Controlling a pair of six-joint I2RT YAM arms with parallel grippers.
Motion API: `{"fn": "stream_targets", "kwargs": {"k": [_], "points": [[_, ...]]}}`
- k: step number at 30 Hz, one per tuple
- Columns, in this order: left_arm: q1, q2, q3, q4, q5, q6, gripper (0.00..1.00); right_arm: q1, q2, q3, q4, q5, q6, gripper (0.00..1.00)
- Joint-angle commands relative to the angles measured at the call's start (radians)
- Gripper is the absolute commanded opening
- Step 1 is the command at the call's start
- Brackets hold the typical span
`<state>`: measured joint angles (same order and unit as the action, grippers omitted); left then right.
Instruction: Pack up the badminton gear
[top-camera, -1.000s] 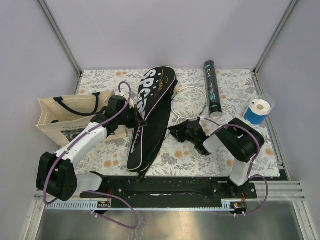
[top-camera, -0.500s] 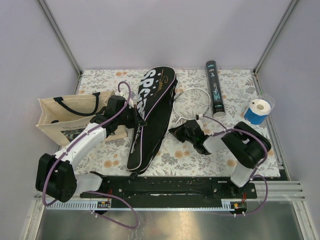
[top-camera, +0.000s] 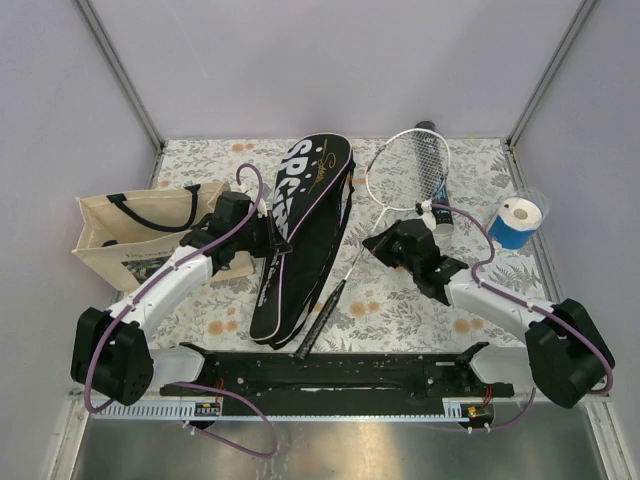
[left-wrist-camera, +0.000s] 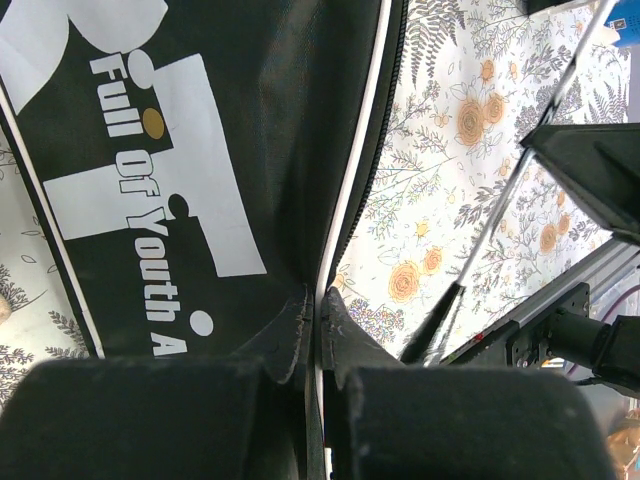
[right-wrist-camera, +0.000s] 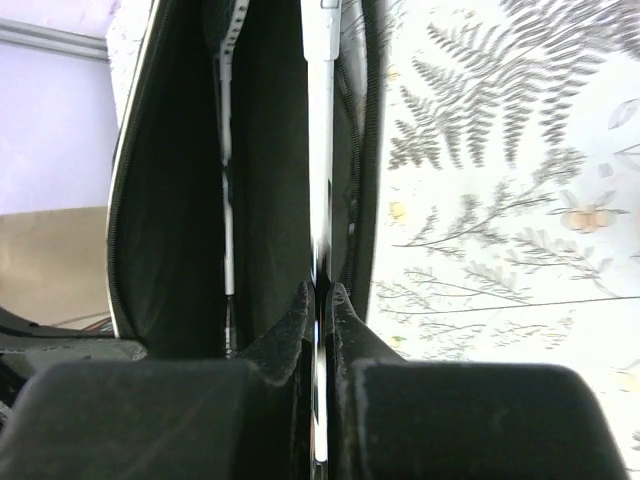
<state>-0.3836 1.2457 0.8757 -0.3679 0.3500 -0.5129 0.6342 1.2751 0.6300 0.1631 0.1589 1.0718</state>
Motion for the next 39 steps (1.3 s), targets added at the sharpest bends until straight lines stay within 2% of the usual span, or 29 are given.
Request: {"fn": "stream_targets", "kwargs": {"k": [1,6,12,20,24,39], "points": [[0.005,-0.026,0.011,0.064,-0.008,0.002,0.00,-0.105,-0.074,0.063,-0.146,-0.142,-0.121,0.00],[0.005,-0.012,0.011,0.070,0.000,-0.003,0.00,-0.160,-0.059,0.154,-0.269,-0.396,-0.202,0.00],[0.005,-0.009,0.006,0.073,-0.005,-0.004,0.00,-0.159,-0.043,0.126,-0.267,-0.590,-0.173,0.00],[0.000,-0.008,0.008,0.083,-0.005,-0.001,0.00,-0.117,-0.152,-0.035,-0.246,-0.579,-0.092,0.00],[-0.003,-0.017,0.000,0.096,-0.006,0.002,0.00,-0.073,-0.163,-0.058,-0.218,-0.578,-0.072,0.00],[-0.034,-0.015,0.000,0.096,0.026,0.039,0.00,0.004,0.016,0.019,0.009,-0.610,0.022,0.00]]}}
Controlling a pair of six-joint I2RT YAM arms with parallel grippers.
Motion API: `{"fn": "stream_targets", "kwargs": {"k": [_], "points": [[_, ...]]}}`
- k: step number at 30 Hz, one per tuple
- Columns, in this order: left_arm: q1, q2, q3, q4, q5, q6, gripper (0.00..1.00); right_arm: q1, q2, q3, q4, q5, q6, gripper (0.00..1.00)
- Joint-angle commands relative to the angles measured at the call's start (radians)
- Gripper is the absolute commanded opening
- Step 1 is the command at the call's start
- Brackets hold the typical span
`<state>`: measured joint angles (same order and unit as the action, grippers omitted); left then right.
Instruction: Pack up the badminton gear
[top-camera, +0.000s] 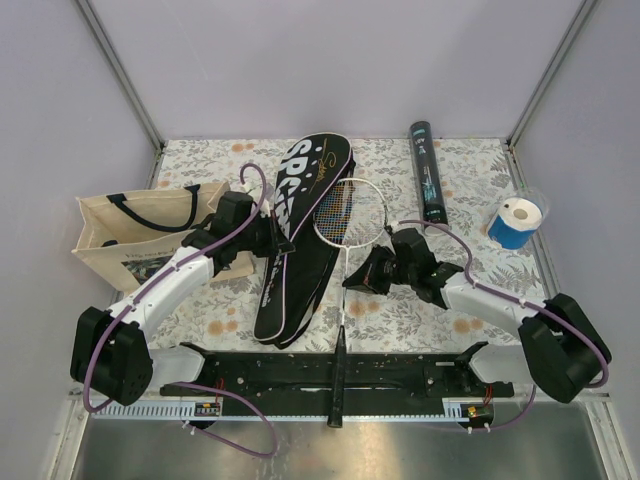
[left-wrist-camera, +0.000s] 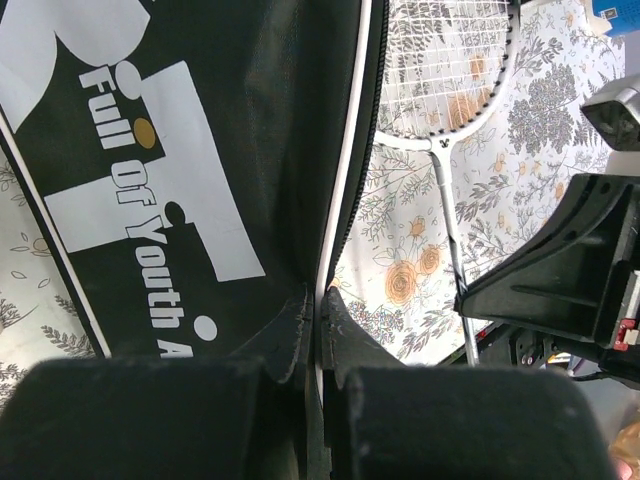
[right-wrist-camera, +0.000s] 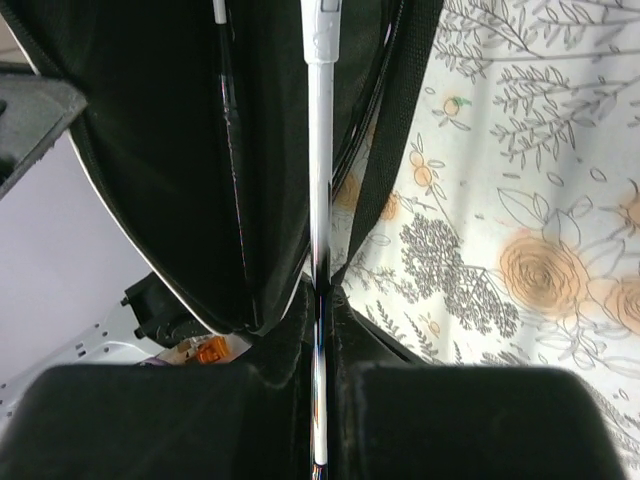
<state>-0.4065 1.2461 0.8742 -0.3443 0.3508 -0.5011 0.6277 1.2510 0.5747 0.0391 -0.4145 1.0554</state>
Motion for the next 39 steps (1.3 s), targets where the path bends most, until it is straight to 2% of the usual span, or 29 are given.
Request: {"fn": "stream_targets", "kwargs": {"k": [1,11,14,23,28,39], "points": [[-0.012,-0.014,0.002,0.074,0.033,0.038,0.00,0.010,0.056,0.085,0.143,-0.043,0.040,0.00],[-0.026,0.000,0.020,0.033,0.060,0.090,0.00,0.023,0.229,0.220,0.226,-0.138,0.014,0.00],[-0.029,0.006,0.025,0.031,0.077,0.099,0.00,0.024,0.258,0.228,0.269,-0.127,0.019,0.00],[-0.057,-0.001,0.023,-0.007,0.103,0.118,0.00,0.018,0.471,0.447,0.289,-0.089,-0.106,0.00],[-0.058,-0.011,0.000,-0.010,0.125,0.104,0.00,0.004,0.531,0.493,0.367,0.002,-0.095,0.00],[-0.057,-0.060,-0.081,0.119,0.250,-0.082,0.00,0.000,0.650,0.484,0.600,0.215,-0.014,0.00]]}}
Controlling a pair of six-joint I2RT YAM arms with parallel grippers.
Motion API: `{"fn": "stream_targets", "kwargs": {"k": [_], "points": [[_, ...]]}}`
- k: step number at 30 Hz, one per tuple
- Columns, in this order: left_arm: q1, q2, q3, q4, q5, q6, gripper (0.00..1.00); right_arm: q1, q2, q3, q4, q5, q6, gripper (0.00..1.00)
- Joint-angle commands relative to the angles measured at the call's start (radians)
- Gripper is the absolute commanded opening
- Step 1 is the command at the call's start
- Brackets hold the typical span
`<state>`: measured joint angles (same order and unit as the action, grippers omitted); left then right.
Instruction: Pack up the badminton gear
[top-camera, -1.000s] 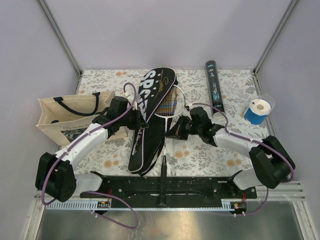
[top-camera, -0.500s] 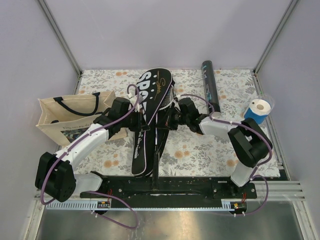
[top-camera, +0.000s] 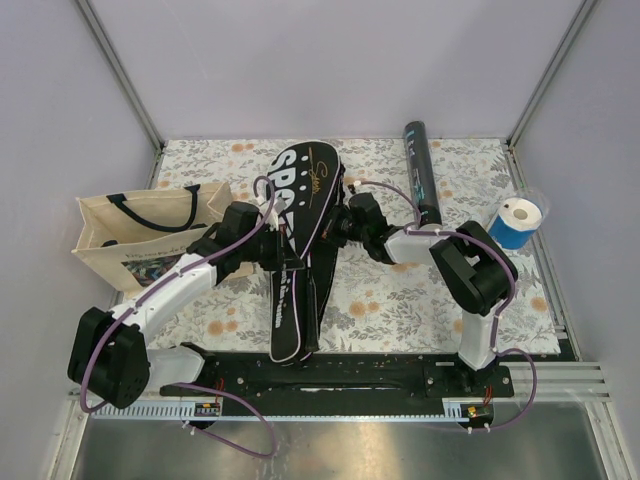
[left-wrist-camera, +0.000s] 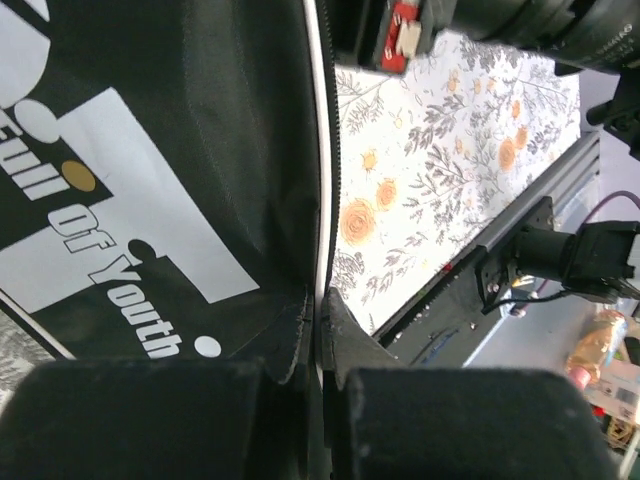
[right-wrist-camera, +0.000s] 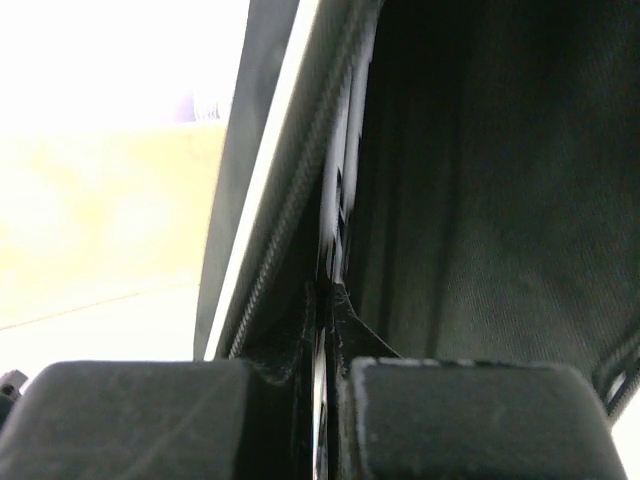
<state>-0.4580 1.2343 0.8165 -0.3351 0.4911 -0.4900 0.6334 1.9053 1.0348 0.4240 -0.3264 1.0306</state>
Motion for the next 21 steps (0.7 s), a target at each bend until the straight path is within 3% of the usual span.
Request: {"fn": "stream_targets", "kwargs": {"k": [1,8,19,21], "points": [[-0.007,-0.053,-0.033,0.129,0.119,-0.114,0.00,-0.006,0.000,0.025,0.216,0.147,0.013,0.00],[-0.007,-0.073,-0.083,0.246,0.141,-0.254,0.00,-0.003,0.060,0.033,0.294,0.236,0.063,0.00],[-0.007,-0.058,-0.083,0.275,0.100,-0.288,0.00,0.031,0.110,-0.002,0.340,0.351,0.078,0.00],[-0.007,-0.030,-0.089,0.284,0.096,-0.291,0.00,0.037,0.113,-0.001,0.349,0.342,0.082,0.04]]}}
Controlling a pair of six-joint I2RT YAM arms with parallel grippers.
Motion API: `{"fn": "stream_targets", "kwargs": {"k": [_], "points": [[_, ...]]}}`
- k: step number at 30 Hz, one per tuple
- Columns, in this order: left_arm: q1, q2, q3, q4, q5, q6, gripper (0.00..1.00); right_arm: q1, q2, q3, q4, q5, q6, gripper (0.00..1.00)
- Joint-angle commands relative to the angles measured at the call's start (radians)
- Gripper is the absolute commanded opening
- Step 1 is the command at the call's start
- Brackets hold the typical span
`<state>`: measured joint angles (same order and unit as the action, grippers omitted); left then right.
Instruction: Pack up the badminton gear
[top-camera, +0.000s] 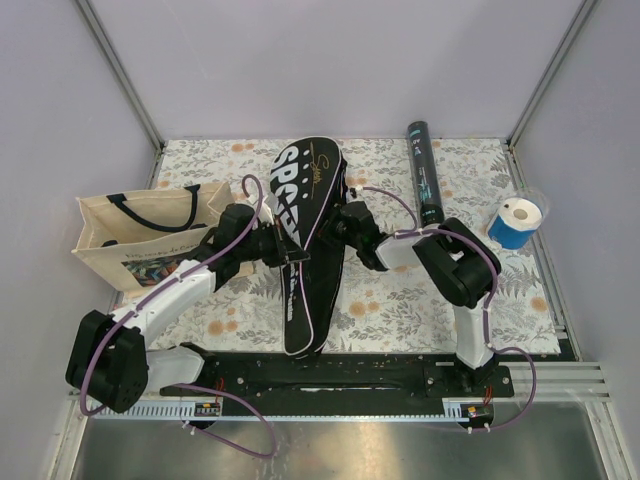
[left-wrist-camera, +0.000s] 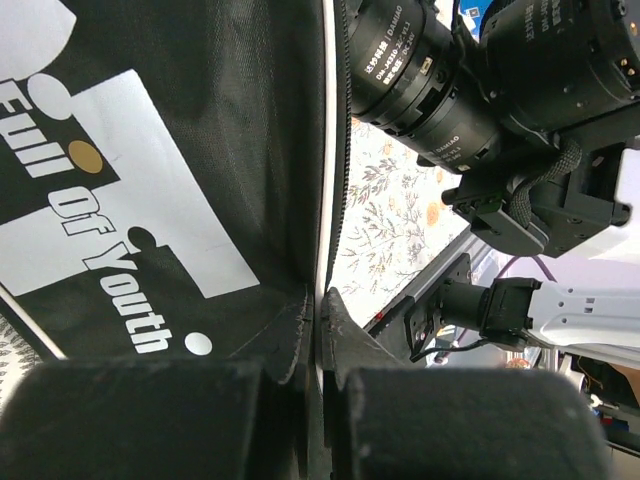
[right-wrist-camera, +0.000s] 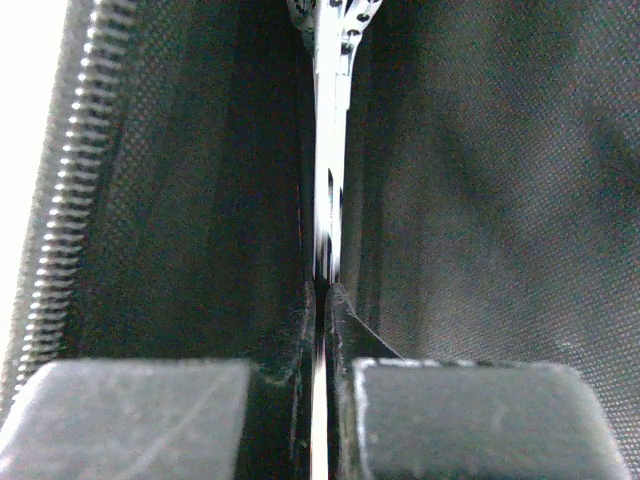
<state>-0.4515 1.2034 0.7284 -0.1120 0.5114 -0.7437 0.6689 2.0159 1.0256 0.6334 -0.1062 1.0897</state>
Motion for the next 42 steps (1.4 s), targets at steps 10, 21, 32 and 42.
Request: {"fn": "stream_targets", "kwargs": {"k": [10,21,32,42], "points": [[-0.013,0.079,0.039,-0.034,-0.019,0.036,0.23,-0.052,-0.158,-0.114,-0.073,-0.087,0.003,0.57],[-0.013,0.097,0.068,-0.109,-0.089,0.124,0.41,-0.129,-0.315,-0.067,-0.454,-0.102,-0.175,0.71],[-0.067,0.131,0.051,-0.137,-0.182,0.136,0.42,-0.213,-0.229,0.077,-0.452,-0.168,-0.223,0.79],[-0.081,0.220,0.025,-0.084,-0.212,0.099,0.42,-0.219,-0.077,0.220,-0.587,-0.167,-0.271,0.79]]}}
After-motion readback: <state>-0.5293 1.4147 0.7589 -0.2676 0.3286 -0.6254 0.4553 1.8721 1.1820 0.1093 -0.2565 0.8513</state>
